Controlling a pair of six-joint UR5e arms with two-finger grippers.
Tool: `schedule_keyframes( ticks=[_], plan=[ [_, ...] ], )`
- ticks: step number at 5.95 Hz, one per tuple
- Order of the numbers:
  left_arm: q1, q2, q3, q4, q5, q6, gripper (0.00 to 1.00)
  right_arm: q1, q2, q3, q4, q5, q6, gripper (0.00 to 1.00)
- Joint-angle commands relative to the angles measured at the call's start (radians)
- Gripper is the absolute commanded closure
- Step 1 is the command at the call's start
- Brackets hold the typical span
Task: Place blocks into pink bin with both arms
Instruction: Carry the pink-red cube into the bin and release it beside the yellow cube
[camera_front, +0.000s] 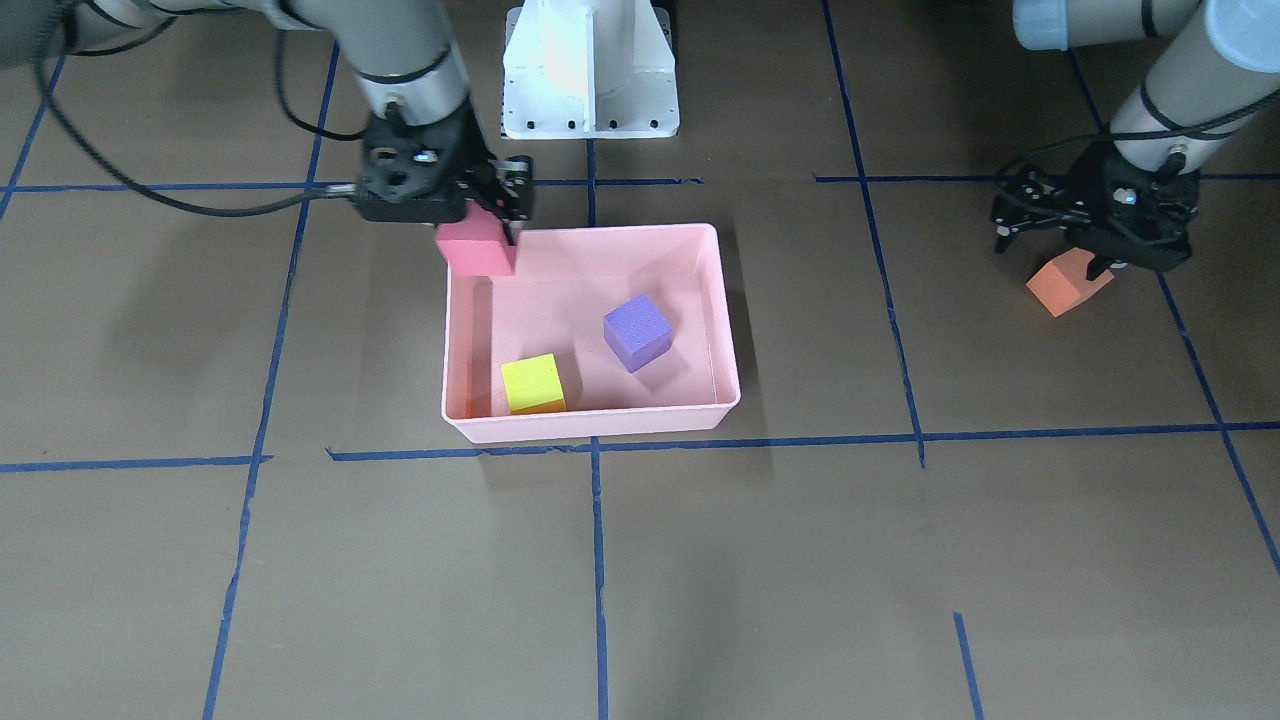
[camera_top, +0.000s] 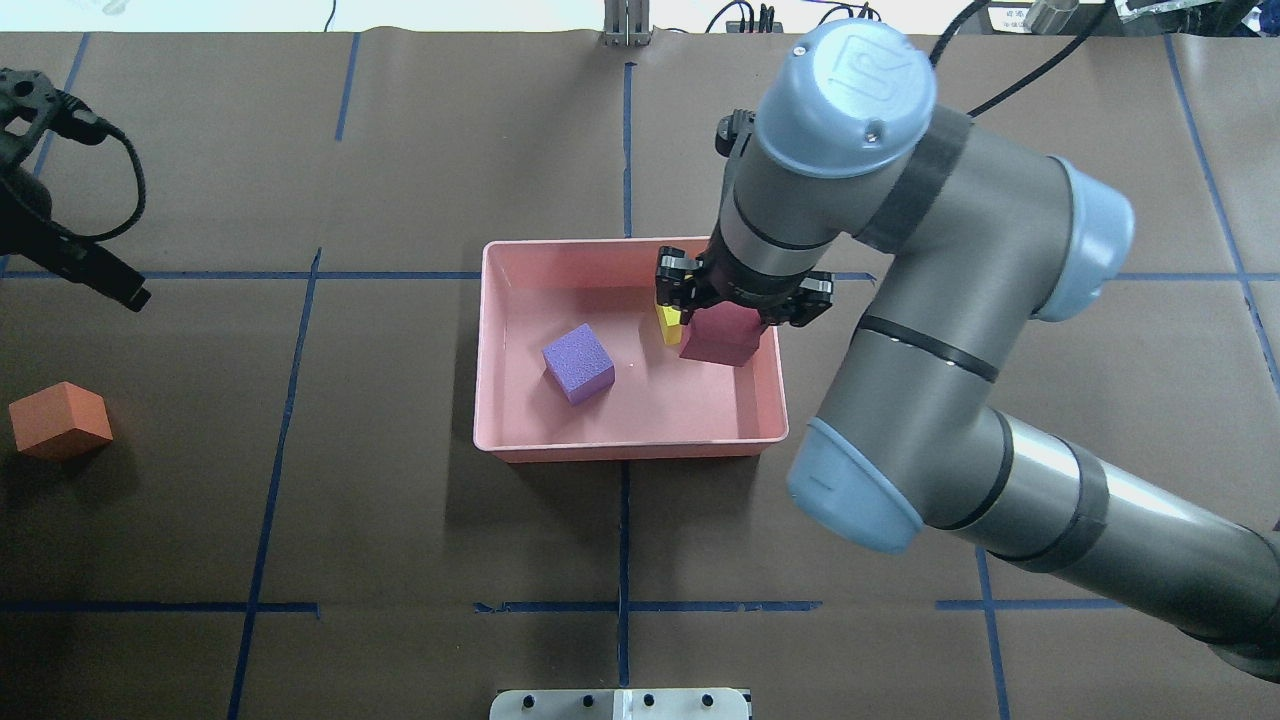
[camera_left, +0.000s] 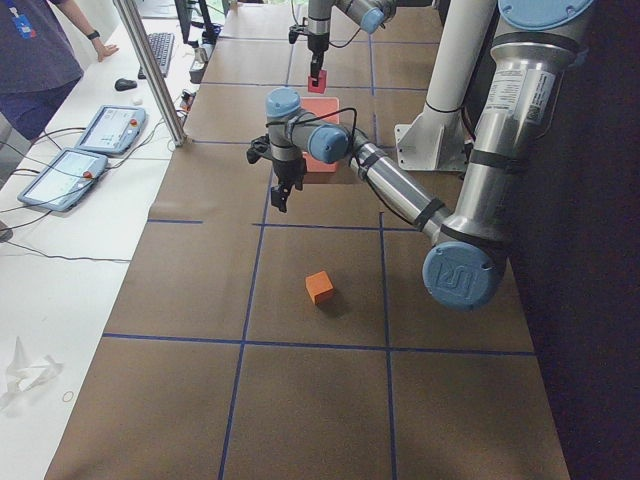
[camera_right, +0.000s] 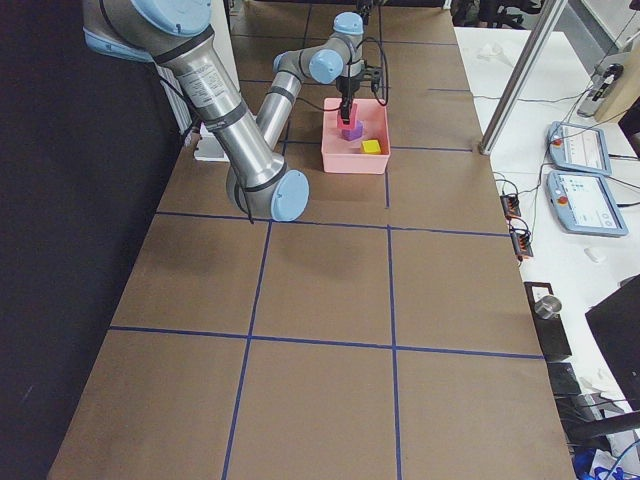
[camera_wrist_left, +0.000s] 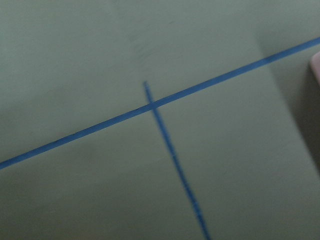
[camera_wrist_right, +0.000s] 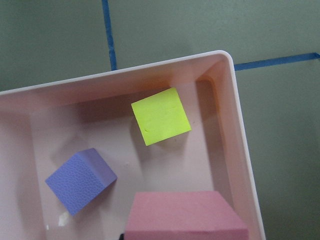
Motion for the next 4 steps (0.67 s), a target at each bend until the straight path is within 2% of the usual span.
schedule_keyframes(
  ticks=[1,2,3,4],
  plan=[
    [-0.008,0.166,0.01,-0.169,-0.006,-0.016,0.0,-0.029,0.029,-0.015,-0.005,-0.048,0.01,0.0],
    [-0.008,0.225,0.001,-0.252,-0.006,-0.17,0.0,0.004,0.012,-0.011,-0.013,-0.017,-0.06,0.0],
    [-0.006,0.294,0.045,-0.413,-0.003,-0.274,0.0,0.038,-0.047,0.064,-0.048,0.014,-0.161,0.0],
    [-0.005,0.34,0.132,-0.592,-0.001,-0.453,0.0,0.061,-0.084,0.096,-0.049,0.021,-0.197,0.0]
  ],
)
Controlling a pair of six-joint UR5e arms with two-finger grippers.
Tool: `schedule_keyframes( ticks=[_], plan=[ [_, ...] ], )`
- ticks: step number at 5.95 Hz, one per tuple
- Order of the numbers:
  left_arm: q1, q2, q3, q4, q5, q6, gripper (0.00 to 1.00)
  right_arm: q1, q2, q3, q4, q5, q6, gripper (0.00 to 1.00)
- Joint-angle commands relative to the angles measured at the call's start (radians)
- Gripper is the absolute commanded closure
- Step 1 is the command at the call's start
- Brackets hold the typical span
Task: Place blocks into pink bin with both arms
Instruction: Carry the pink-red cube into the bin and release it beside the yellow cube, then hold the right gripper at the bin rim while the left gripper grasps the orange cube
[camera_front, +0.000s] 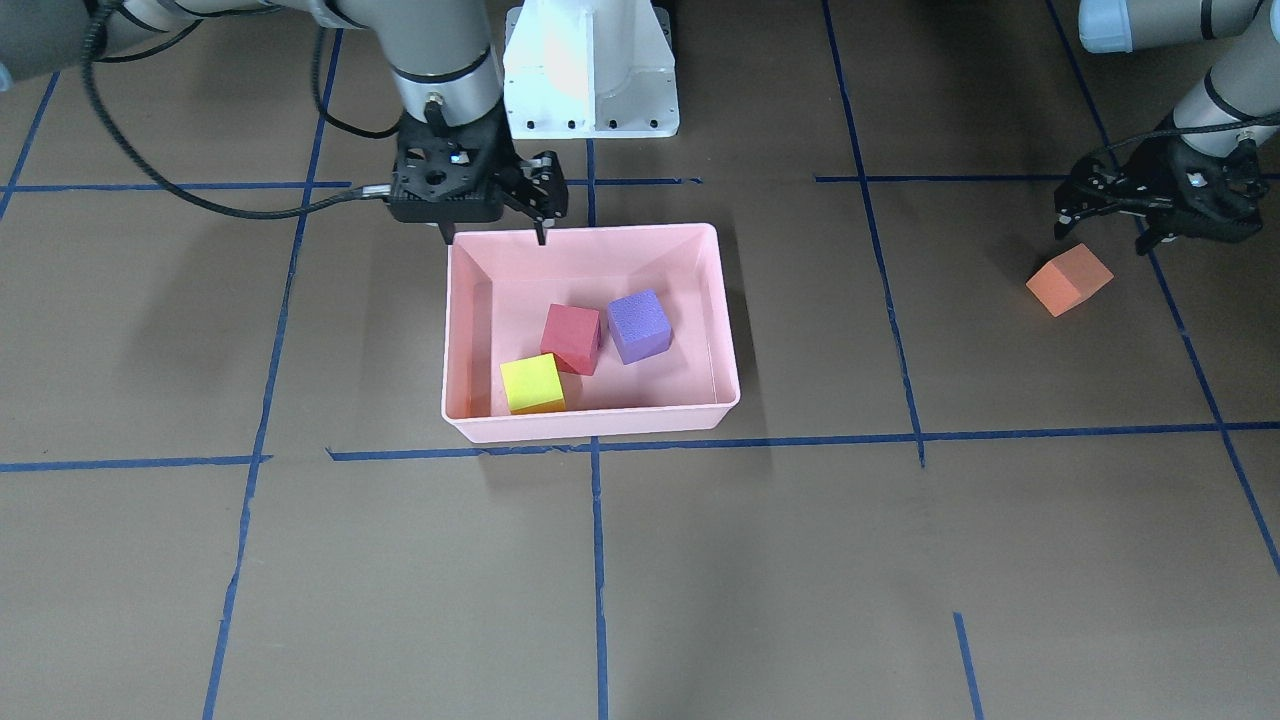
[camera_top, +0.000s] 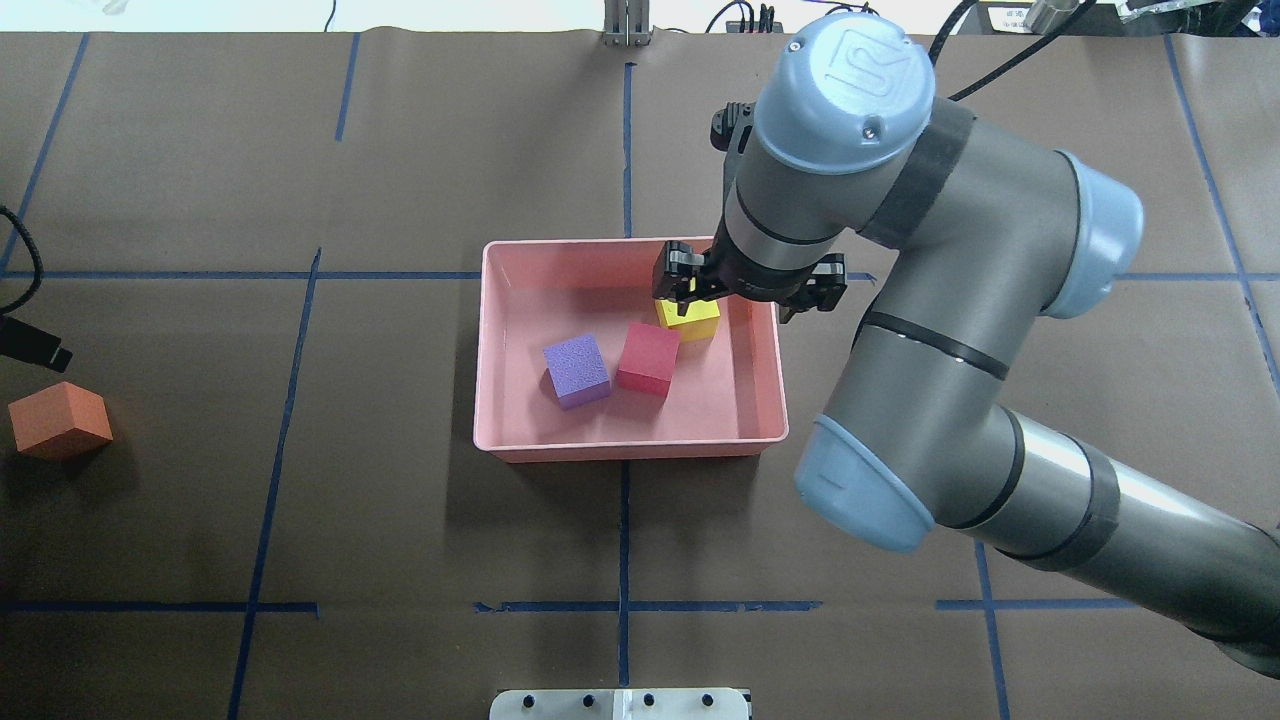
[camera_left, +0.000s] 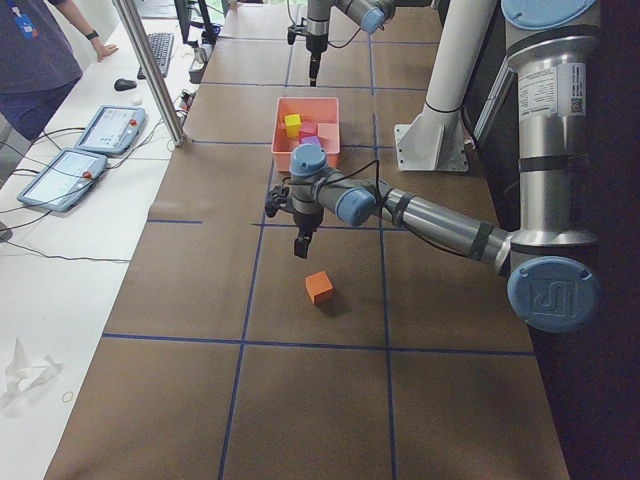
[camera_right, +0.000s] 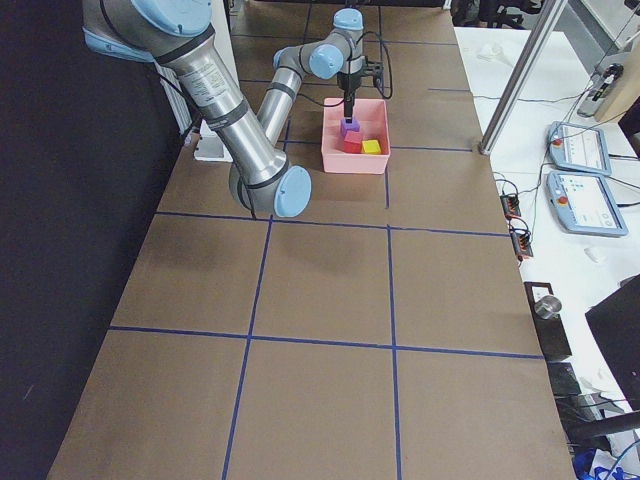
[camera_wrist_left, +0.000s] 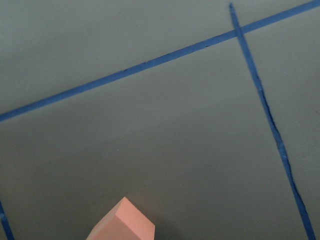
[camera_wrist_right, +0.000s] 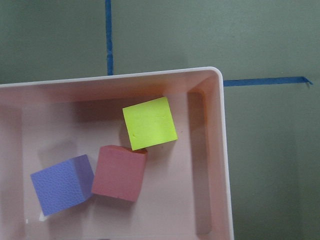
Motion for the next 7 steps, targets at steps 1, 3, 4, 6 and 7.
schedule_keyframes(
  ticks=[1,3,4,6,7],
  plan=[
    [0.012,0.052,0.163,-0.294,0.005,-0.372,0.0,0.026,-0.045,0.043,-0.009,0.013,-0.052,0.0],
    [0.077,0.047,0.23,-0.386,0.006,-0.574,0.0,0.032,-0.106,0.098,-0.009,0.013,-0.071,0.0],
    [0.125,0.044,0.228,-0.386,0.006,-0.604,0.0,0.038,-0.121,0.103,-0.009,0.011,-0.099,0.0],
    [0.152,0.048,0.242,-0.386,0.008,-0.592,0.0,0.038,-0.126,0.104,-0.009,0.008,-0.099,0.0],
    [0.152,0.053,0.247,-0.38,0.008,-0.549,0.0,0.038,-0.127,0.104,-0.009,0.004,-0.099,0.0]
  ],
)
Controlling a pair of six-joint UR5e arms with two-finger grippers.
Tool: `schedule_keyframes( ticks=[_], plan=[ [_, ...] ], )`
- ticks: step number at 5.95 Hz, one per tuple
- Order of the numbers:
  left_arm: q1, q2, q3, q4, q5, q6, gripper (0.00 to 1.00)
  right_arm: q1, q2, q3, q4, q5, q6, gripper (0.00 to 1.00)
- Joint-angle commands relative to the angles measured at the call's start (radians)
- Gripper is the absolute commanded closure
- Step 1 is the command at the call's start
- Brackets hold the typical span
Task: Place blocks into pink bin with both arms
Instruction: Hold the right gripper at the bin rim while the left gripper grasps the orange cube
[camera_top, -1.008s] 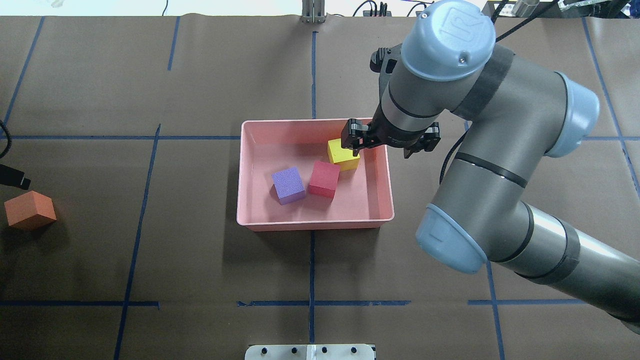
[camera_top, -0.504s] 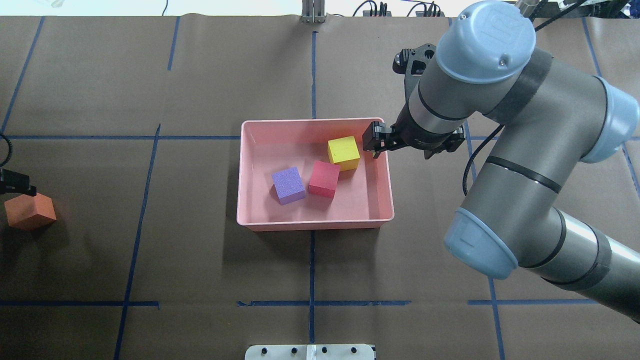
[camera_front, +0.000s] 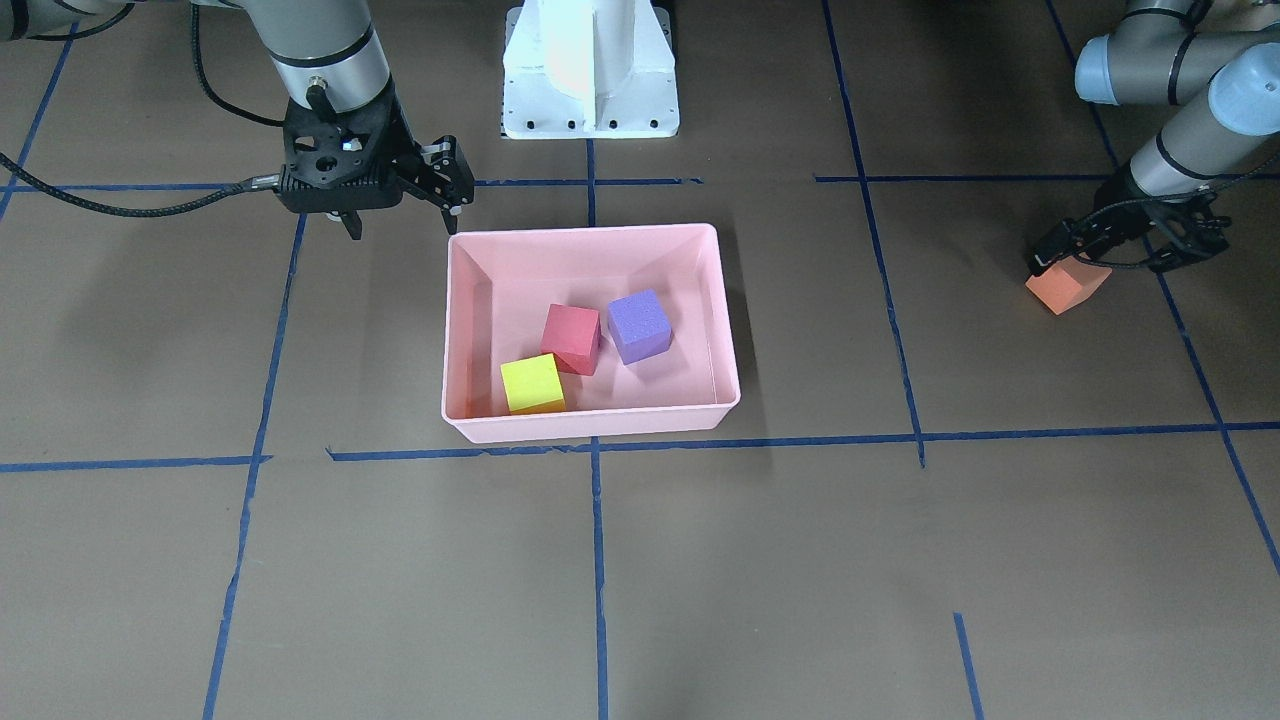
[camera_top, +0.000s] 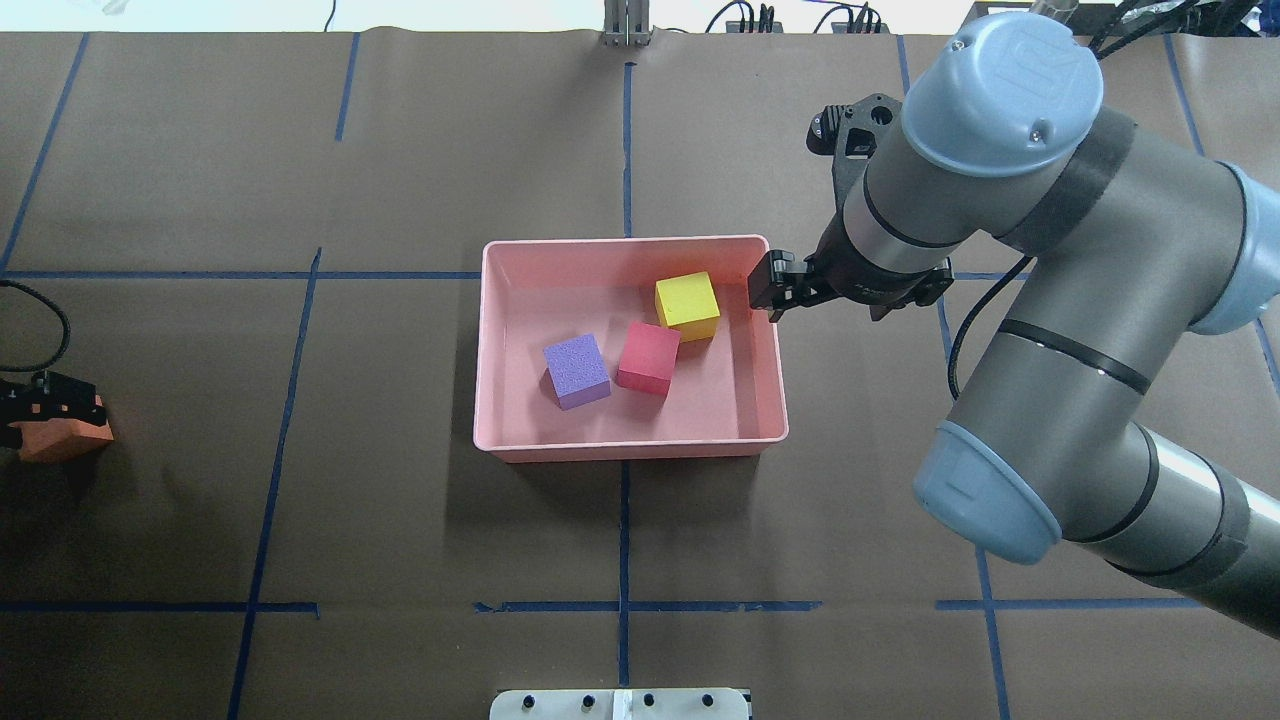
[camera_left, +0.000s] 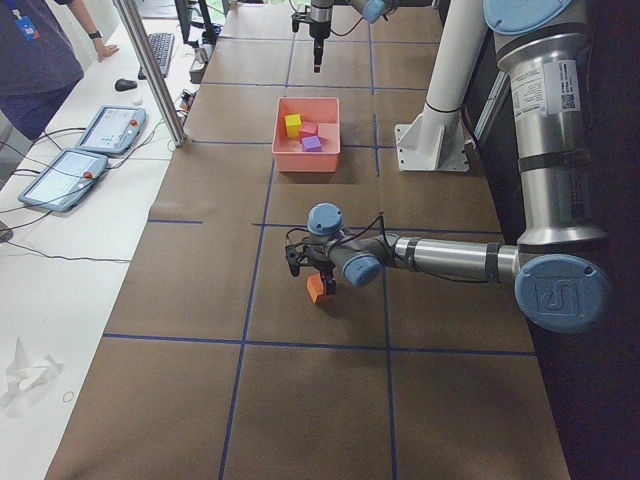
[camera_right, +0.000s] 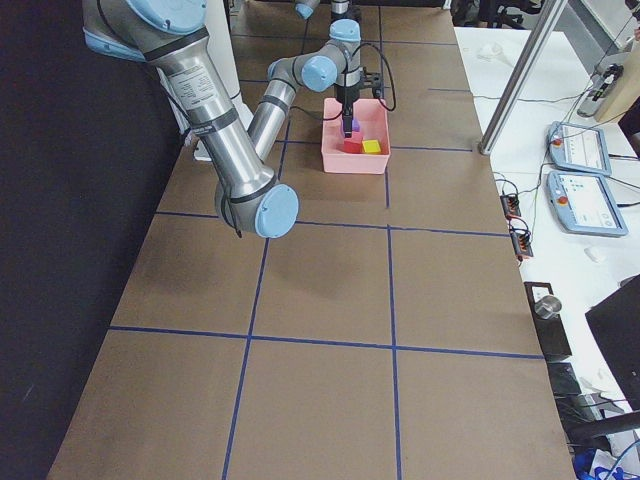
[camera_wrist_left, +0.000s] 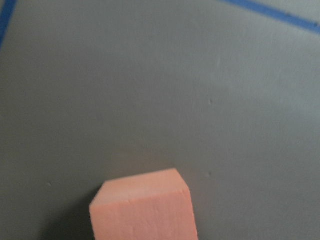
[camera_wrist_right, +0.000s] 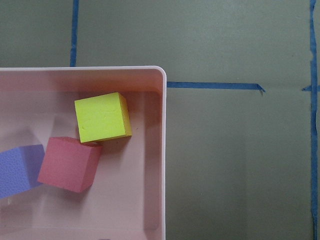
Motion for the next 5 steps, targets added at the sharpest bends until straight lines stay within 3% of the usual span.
schedule_keyframes(
  ticks=[1,5],
  plan=[
    [0.001,0.004,-0.004,0.009,-0.01,0.039,0.0,0.0,-0.003,0.001,0.0,-0.007,-0.001,0.0],
    [-0.002,-0.001,-0.015,0.013,-0.049,0.041,0.0,-0.003,-0.008,0.001,0.0,-0.012,0.002,0.0]
  ],
)
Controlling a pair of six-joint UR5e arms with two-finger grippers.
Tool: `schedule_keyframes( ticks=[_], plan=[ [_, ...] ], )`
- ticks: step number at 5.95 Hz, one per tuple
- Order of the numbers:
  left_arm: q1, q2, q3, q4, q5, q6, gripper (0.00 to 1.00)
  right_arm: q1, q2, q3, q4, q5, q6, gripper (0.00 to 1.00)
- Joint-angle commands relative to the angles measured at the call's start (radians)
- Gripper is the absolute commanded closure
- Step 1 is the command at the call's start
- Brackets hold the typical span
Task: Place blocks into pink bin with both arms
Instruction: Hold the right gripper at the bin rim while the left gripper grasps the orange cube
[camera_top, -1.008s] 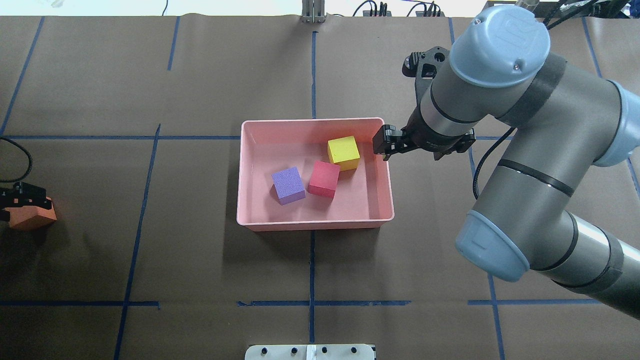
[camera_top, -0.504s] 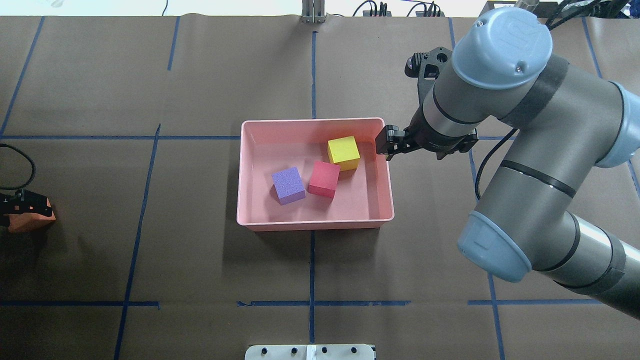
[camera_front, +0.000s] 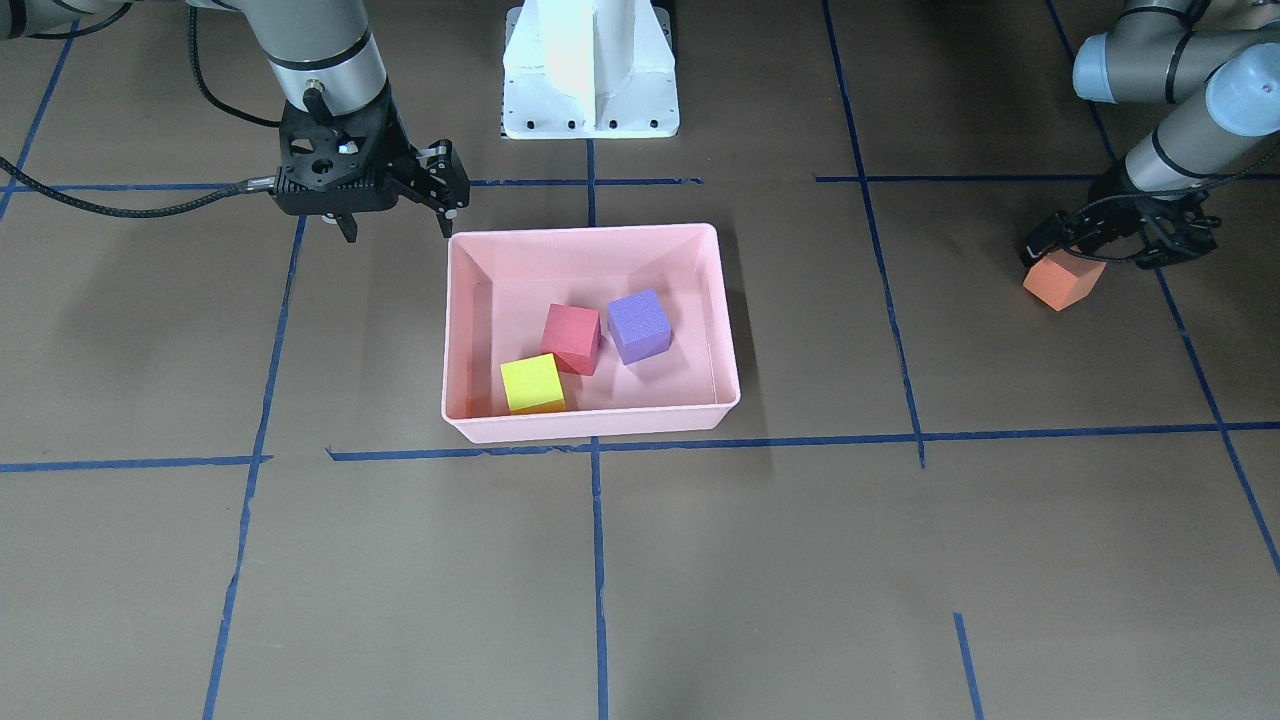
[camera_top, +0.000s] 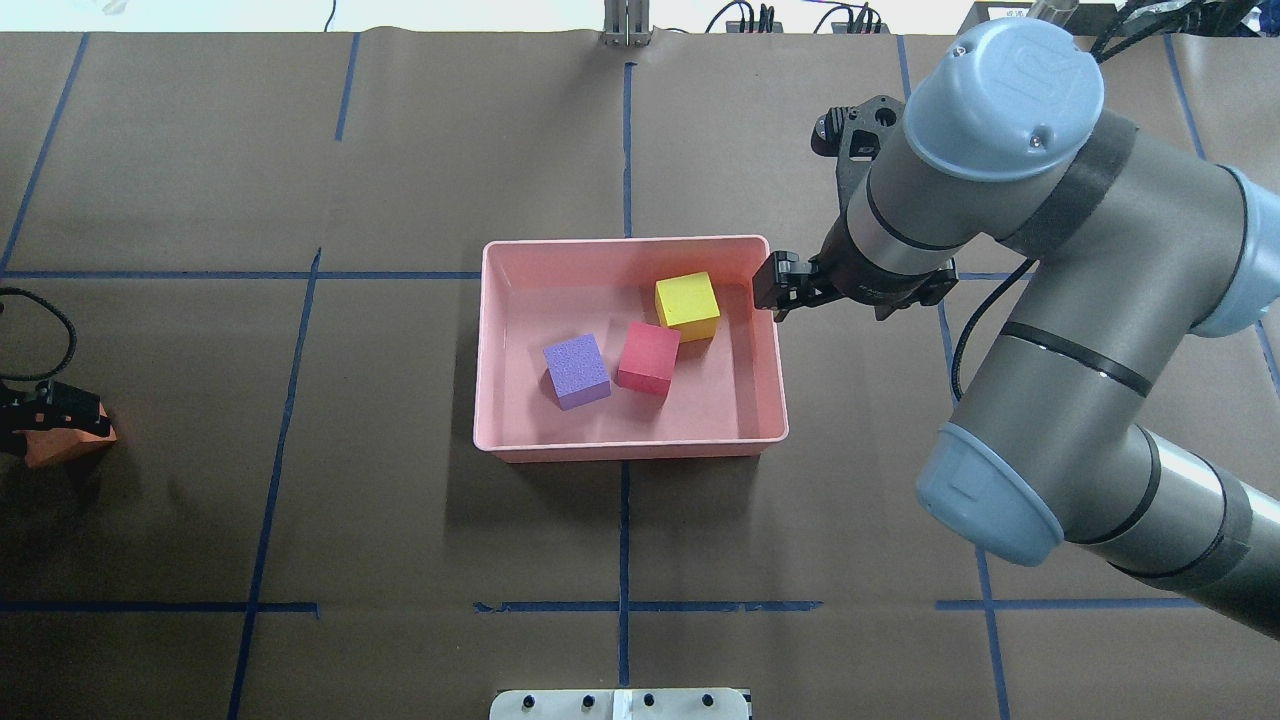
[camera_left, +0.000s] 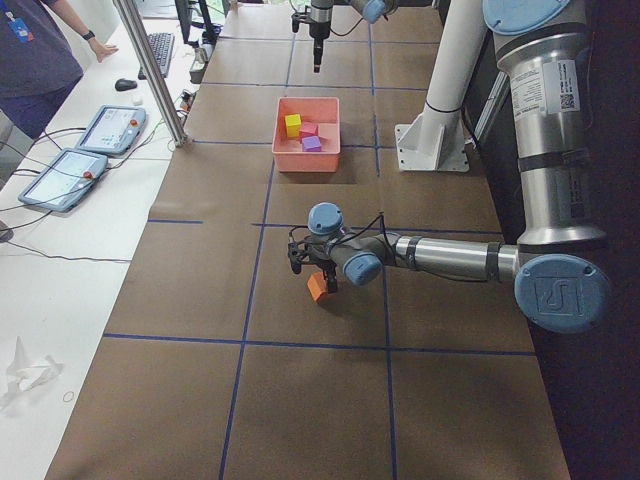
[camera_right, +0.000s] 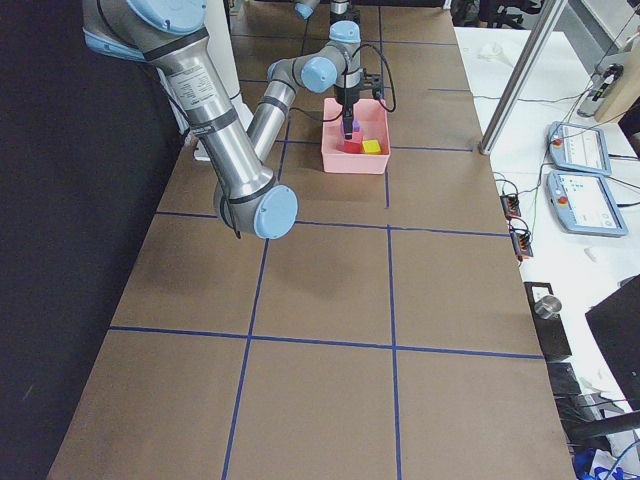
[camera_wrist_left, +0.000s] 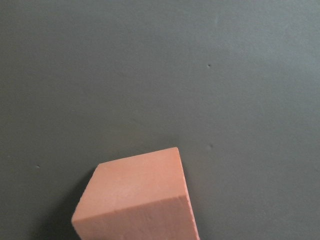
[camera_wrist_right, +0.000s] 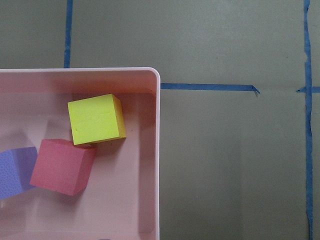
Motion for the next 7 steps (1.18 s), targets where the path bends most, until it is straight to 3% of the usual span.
schedule_keyframes(
  ticks=[1,3,7],
  plan=[
    [-0.01,0.0,-0.002,0.002,-0.005,0.002,0.0,-0.004,-0.001,0.0,0.0,-0.004,0.001,0.0],
    [-0.114,-0.009,-0.014,0.133,0.006,0.197,0.0,-0.01,0.002,0.0,0.0,-0.012,0.003,0.0],
    [-0.101,-0.092,0.011,0.201,0.017,0.18,0.0,-0.023,-0.001,-0.002,0.0,-0.026,0.003,0.0]
  ],
)
